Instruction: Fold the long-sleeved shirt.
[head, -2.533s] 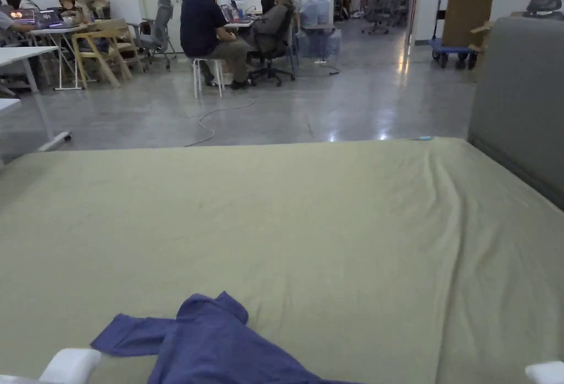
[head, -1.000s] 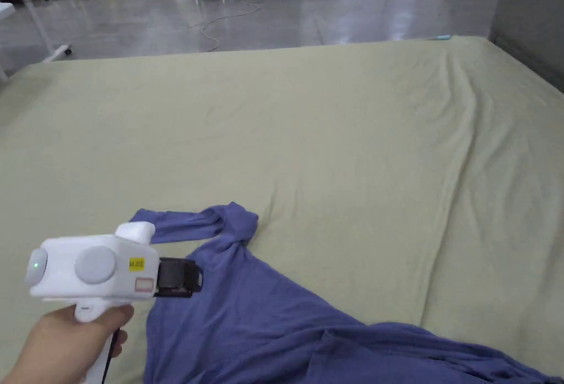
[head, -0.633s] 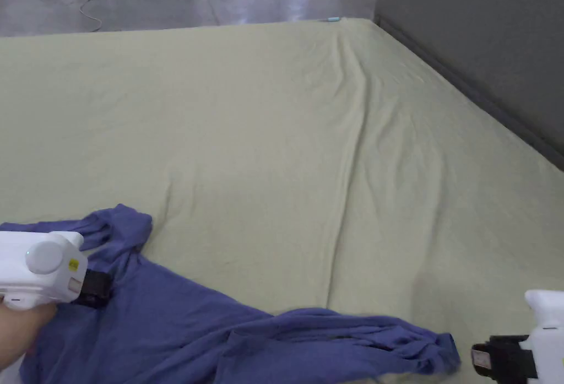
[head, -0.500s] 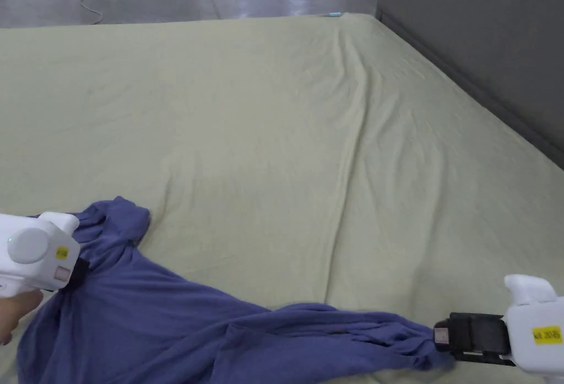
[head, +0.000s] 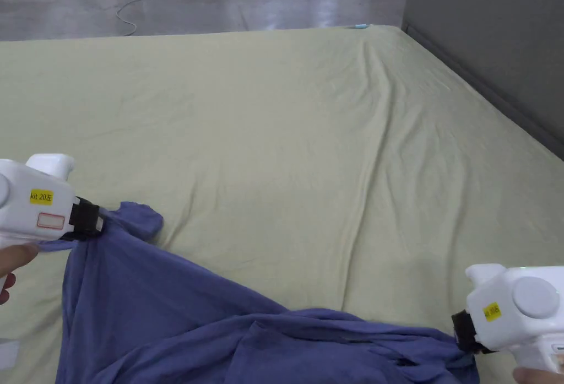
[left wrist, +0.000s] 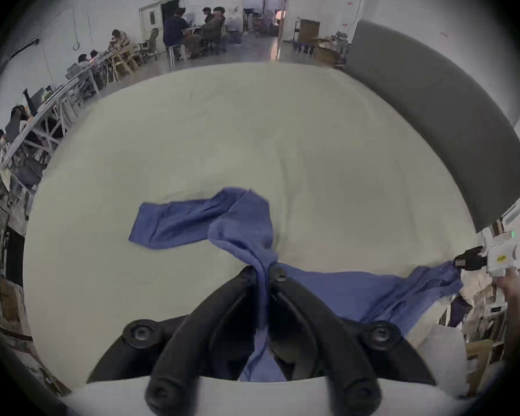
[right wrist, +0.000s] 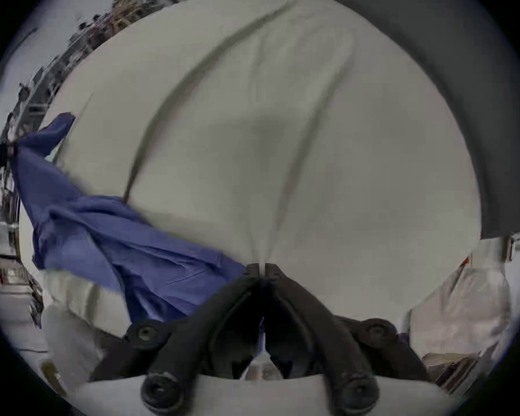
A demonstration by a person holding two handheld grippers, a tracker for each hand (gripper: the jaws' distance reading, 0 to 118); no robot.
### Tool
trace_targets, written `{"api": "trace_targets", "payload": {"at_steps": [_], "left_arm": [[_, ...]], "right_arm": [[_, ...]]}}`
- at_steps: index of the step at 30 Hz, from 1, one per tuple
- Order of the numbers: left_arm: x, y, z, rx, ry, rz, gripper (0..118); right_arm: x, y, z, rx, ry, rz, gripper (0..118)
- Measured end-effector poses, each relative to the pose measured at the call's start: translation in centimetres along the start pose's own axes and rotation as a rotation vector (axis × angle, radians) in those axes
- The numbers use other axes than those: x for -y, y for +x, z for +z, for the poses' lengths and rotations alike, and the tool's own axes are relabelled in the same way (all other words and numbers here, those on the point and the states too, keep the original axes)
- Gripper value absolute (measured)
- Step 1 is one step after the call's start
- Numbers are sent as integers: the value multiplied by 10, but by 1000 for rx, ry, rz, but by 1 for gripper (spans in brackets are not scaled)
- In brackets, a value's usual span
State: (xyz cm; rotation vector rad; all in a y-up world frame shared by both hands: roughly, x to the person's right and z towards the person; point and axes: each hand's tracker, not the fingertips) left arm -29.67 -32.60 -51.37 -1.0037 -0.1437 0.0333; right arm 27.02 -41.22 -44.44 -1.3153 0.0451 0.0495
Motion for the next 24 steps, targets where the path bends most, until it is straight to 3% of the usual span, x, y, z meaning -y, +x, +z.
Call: {"api": "trace_targets", "payload": {"at_steps": [2, 8, 14, 24], "left_arm": [[-6, 4, 16, -3, 18, -14, 3], [-28, 8, 64, 7, 89, -10, 3], [-80, -19, 128, 33, 231, 132, 3], [-212, -80, 205, 45, 459, 362, 3]], "right_arm": [[1, 4, 29, -48, 47, -7, 0], [-12, 10, 126, -66, 248, 55, 0], [-71, 7, 214, 69, 448, 147, 0], [-257, 2, 307, 198, 630, 156, 0]]}}
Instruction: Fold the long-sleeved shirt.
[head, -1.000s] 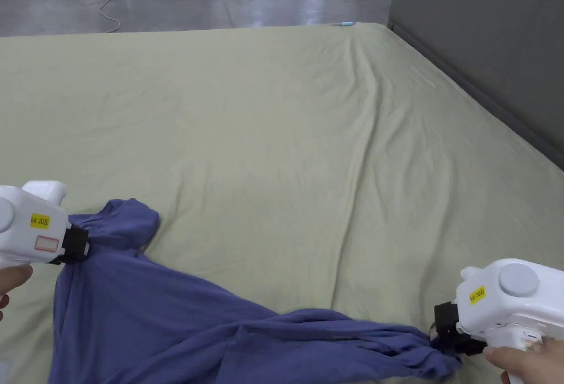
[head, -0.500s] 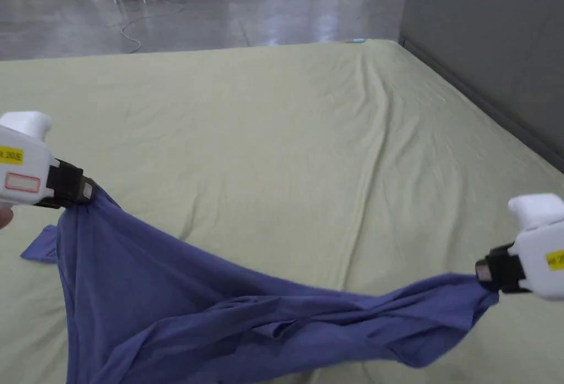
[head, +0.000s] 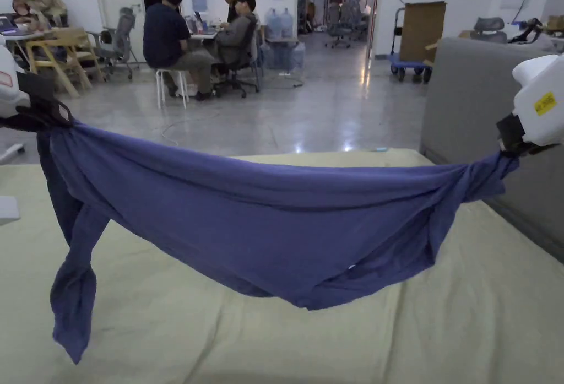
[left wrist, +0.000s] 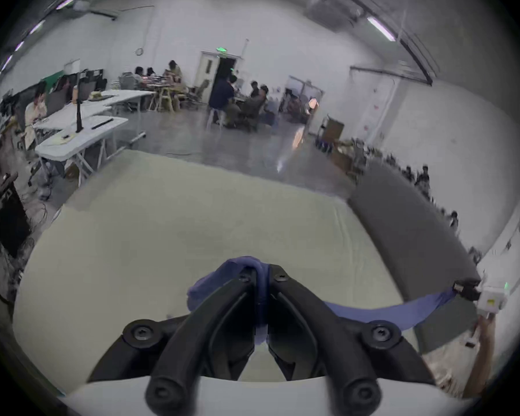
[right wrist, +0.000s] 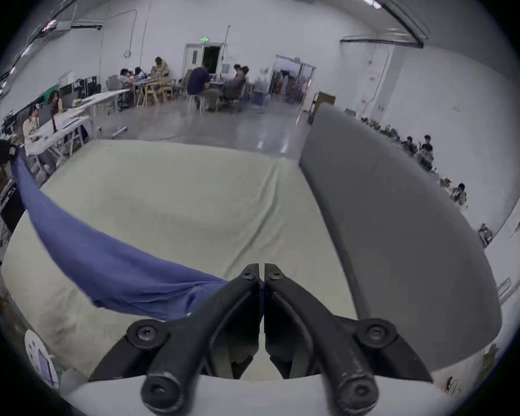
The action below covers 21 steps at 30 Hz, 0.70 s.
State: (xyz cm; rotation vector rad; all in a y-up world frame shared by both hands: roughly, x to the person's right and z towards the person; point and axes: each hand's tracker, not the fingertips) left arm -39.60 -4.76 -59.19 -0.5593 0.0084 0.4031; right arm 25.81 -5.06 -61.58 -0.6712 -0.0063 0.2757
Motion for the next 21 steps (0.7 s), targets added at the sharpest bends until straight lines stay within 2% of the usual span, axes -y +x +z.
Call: {"api": "trace_targets", "payload": {"at_steps": [3, 11, 15, 17, 21], "left_arm": [[-27, 18, 3, -36, 60, -33, 3], [-71, 24, -41, -49, 129, -28, 3], [-55, 18, -69, -46, 153, -55, 3], [-35, 10, -92, -49, 90, -59, 3], [32, -13, -144, -143, -52, -103, 3]], "right_arm": [[-53, 7, -17, -32, 22, -75, 0], [-132, -6, -61, -45, 92, -156, 0], [-122, -24, -95, -44, 97, -134, 0], [-103, -34, -120, -54, 57, -125, 0], [-34, -60, -176, -88, -16, -94, 0]]}}
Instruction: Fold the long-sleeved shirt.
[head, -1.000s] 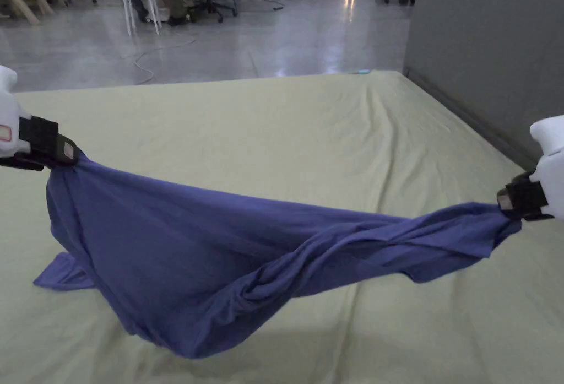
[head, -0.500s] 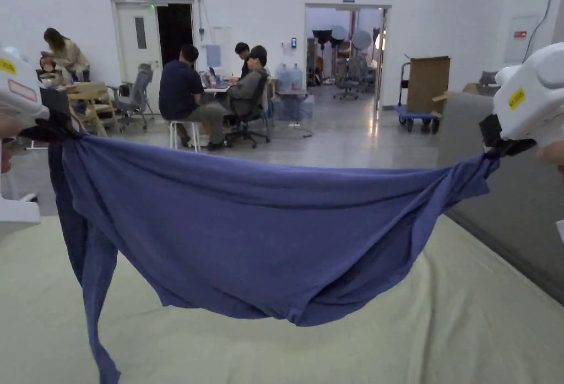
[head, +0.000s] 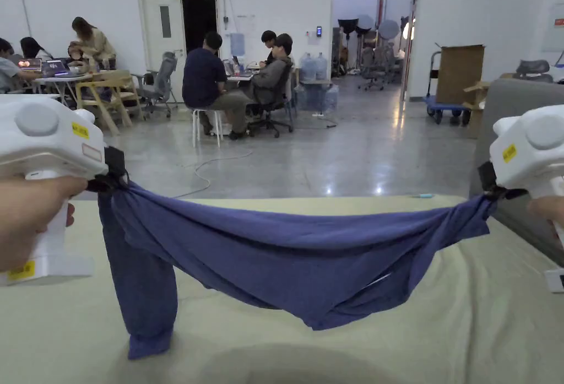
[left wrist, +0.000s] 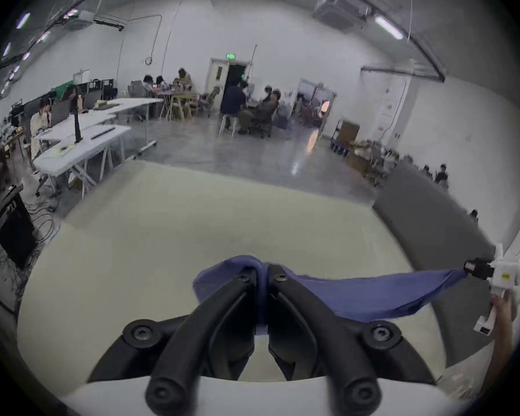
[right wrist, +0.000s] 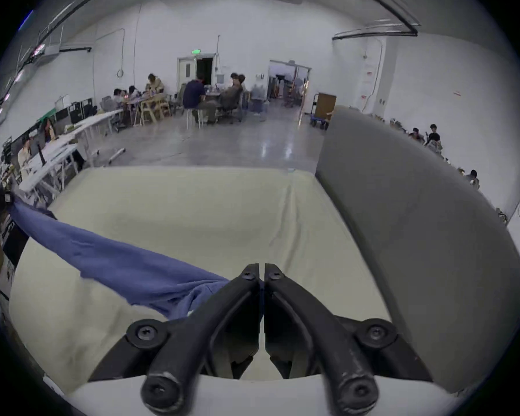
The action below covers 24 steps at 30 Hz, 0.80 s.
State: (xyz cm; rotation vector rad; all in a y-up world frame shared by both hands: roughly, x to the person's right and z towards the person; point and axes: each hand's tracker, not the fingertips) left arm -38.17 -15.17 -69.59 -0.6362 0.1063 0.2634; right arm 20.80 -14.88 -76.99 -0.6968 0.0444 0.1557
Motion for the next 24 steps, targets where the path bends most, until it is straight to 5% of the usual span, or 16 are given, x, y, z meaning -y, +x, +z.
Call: {"api": "trace_targets", "payload": {"at_steps": [6, 11, 18, 24], "left_arm": [[119, -18, -52, 3, -225, -16, 3], [208, -34, -33, 22, -353, -72, 3], [291, -76, 57, 60, -407, -66, 3], [349, -102, 110, 78, -484, -5, 3]], "right_arm": [[141, -18, -63, -52, -213, 46, 0], [238, -5, -50, -91, -252, 84, 0], [345, 11, 51, -139, -242, 164, 0], [424, 29, 111, -201, -327, 67, 0]]}}
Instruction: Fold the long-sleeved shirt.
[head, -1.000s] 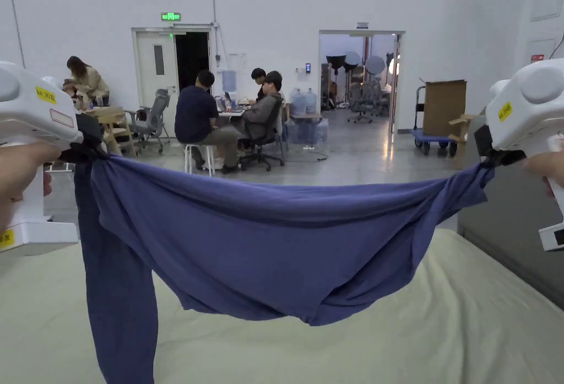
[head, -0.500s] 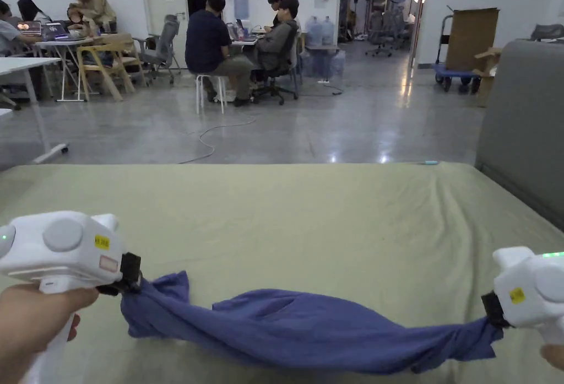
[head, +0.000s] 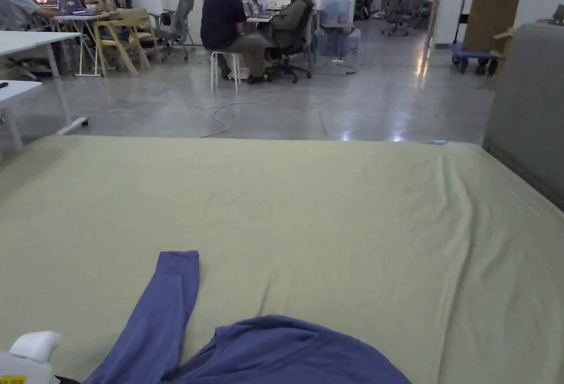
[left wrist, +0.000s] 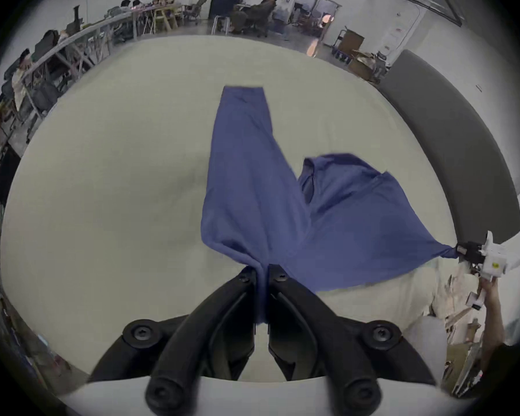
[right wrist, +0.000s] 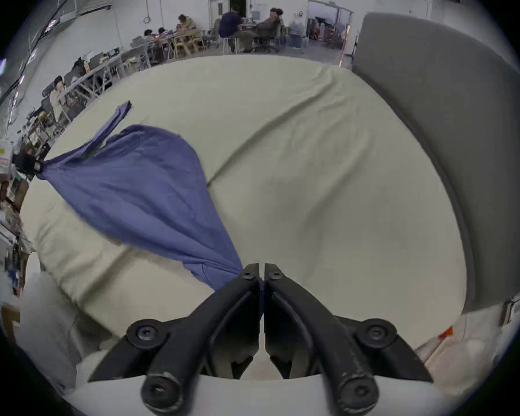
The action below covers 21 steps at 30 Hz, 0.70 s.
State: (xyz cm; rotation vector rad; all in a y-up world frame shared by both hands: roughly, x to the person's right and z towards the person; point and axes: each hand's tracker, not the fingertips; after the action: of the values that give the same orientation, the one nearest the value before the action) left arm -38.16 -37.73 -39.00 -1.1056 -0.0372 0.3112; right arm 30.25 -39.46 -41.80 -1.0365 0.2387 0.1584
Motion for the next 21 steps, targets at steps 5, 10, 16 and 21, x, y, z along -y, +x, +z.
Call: {"api": "trace_targets", "payload": {"at_steps": [5, 10, 16, 21], "left_arm": [[48, -7, -6, -4, -52, 8, 3], [72, -14, -31, -15, -91, 42, 3], [85, -27, -68, -34, -129, 67, 3], [74, -22, -48, -55, -65, 52, 89]], "right_arm": [[42, 5, -11, 35, -70, 12, 0], [56, 5, -30, 1, -136, -14, 0], [54, 0, -47, 20, -185, -18, 0], [33, 7, -11, 194, -120, -53, 101]]}}
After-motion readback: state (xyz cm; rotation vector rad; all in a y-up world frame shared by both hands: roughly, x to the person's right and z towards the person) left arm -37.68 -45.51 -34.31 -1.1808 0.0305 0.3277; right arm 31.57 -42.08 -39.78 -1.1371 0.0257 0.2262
